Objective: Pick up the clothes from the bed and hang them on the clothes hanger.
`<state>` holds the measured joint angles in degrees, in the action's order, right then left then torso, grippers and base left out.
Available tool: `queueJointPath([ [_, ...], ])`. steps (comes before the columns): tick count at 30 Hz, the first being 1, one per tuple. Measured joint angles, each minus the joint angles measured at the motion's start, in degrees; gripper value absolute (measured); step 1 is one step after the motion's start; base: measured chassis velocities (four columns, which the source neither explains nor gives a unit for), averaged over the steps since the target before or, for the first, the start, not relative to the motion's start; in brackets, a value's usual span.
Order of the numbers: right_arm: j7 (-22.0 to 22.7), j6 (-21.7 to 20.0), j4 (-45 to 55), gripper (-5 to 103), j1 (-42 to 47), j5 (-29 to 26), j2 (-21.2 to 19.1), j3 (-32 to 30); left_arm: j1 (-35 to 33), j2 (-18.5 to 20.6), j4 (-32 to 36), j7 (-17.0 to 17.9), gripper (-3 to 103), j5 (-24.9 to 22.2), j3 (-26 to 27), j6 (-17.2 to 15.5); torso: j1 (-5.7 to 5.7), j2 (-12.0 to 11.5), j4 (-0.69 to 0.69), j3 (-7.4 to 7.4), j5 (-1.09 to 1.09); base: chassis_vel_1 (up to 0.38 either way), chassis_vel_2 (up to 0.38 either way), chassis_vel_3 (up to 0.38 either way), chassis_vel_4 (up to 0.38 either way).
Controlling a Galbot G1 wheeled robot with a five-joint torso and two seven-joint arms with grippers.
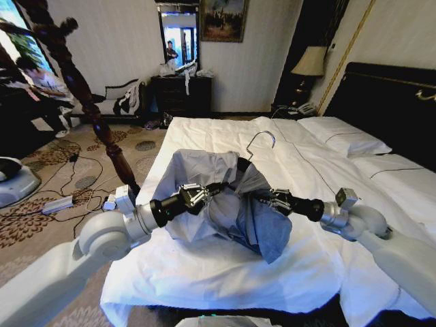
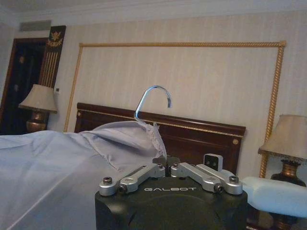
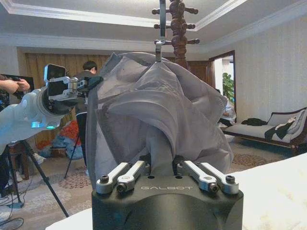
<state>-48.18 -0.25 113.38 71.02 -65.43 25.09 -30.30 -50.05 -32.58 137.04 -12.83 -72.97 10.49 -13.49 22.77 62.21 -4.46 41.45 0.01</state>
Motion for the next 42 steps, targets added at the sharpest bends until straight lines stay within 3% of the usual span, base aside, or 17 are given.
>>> queueJointPath([
  [7, -0.6, 0.3, 0.2, 17, -0.7, -0.7, -0.2, 0.1, -2.8, 0.5, 0.5, -0.4, 0, 2.7, -0.7, -0.2, 0.0, 0.0, 0.01, 0.0, -0.01, 0.0, 0.0, 0.0, 0.0],
  [19, -1.4, 1.1, 2.2, 17, -0.3, -6.8, -0.7, -0.7, -3.4, 0.4, -0.8, -1.0, 0, 6.5, -3.3, -0.3, 0.0, 0.0, 0.0, 0.0, -0.01, 0.0, 0.0, 0.0, 0.0],
  [24, -1.5, 1.6, 2.4, 17, -0.5, -8.4, -1.1, -0.7, -3.3, 0.0, -0.7, 0.7, -2, 9.0, -3.8, -0.1, 0.0, 0.0, 0.0, 0.0, -0.01, 0.0, 0.0, 0.0, 0.0],
  [26, -1.7, 2.1, 2.2, 17, -0.6, -9.9, -1.4, -0.7, -3.6, 0.2, -0.4, -0.2, 8, 9.6, -2.5, 1.1, 0.0, 0.0, 0.0, 0.0, -0.01, 0.0, 0.0, 0.0, 0.0],
  [28, -1.7, 2.6, 1.6, 17, -0.8, -10.9, -1.5, -0.7, -4.1, 1.0, -0.4, -3.5, 19, 10.0, -1.3, 2.6, -0.01, 0.0, 0.0, 0.0, -0.01, 0.0, 0.0, 0.0, 0.0],
  [30, -1.7, 2.7, 1.3, 17, -1.0, -11.2, -1.5, -0.7, -4.3, 1.4, -0.4, -4.6, 19, 10.1, -0.9, 2.9, 0.0, 0.0, 0.0, 0.0, -0.01, 0.0, 0.0, 0.0, 0.0],
  [32, -1.8, 2.8, -0.5, 17, -2.1, -12.5, -1.8, -0.9, -4.7, 2.3, -0.5, -6.9, 35, 9.8, 0.3, 3.4, 0.0, 0.0, 0.01, 0.0, 0.0, 0.0, 0.0, 0.0, 0.0],
  [34, -1.9, 2.8, -0.8, 17, -2.3, -12.6, -1.9, -1.0, -4.7, 2.3, -0.5, -7.1, 35, 9.7, 0.4, 3.5, 0.0, 0.0, 0.01, 0.0, 0.0, 0.0, 0.0, 0.0, 0.0],
  [37, -2.6, 2.8, -3.1, 17, -3.3, -14.5, -2.7, -1.5, -4.1, 2.4, -0.4, -9.1, 51, 7.9, 1.6, 3.9, 0.0, 0.0, 0.0, 0.0, -0.02, 0.0, 0.0, 0.0, 0.0],
  [40, -2.6, 2.8, -3.6, 17, -3.3, -15.9, -2.8, -1.6, -3.5, 2.4, -0.1, -10.9, 57, 7.0, 2.3, 4.2, 0.0, 0.0, 0.0, 0.0, -0.02, 0.0, 0.0, 0.0, 0.0],
  [42, -3.0, 3.0, -4.4, 17, -3.1, -17.1, -2.5, -1.6, -2.3, 3.3, 0.4, -13.4, 68, 5.4, 4.1, 4.4, 0.0, 0.0, 0.0, 0.0, -0.01, 0.0, 0.0, 0.0, 0.0],
])
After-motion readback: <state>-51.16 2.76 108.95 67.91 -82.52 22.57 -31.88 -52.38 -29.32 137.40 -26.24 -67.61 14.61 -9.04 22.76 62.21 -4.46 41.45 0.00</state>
